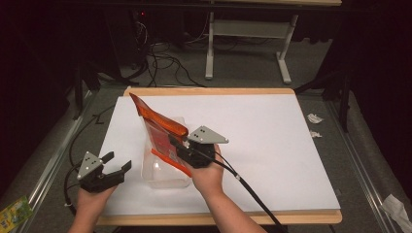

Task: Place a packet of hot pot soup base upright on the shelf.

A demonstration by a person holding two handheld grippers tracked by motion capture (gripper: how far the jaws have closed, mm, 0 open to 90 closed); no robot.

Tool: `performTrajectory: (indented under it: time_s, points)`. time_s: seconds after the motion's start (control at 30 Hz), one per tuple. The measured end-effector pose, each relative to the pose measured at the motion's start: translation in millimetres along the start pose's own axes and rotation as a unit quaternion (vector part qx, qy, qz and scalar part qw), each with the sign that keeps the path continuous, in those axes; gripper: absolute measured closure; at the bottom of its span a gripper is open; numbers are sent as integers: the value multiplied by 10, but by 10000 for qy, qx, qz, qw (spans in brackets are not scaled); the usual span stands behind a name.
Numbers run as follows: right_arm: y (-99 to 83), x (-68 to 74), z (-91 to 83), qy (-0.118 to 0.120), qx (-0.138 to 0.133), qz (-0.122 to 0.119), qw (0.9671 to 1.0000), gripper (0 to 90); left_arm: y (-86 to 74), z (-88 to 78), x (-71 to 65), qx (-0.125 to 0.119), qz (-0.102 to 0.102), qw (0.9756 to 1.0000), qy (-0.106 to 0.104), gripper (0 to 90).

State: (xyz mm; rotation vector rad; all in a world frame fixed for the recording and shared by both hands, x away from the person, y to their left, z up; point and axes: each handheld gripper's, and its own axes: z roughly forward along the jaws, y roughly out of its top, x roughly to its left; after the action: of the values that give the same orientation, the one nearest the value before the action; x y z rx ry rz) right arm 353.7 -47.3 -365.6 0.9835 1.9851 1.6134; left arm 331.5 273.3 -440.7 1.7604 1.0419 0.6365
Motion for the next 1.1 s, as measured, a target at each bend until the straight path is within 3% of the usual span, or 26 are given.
performTrajectory:
  time_s: [0.47, 1.1]
  points:
    - [-93, 37, 53, -59, 77, 45, 9999, 727, 3, -7, 10, -8, -9, 10000, 13, 251]
    - [-241, 36, -39, 8, -30, -16, 10000, 723, -5, -8, 27, -13, -65, 10000, -2, 251]
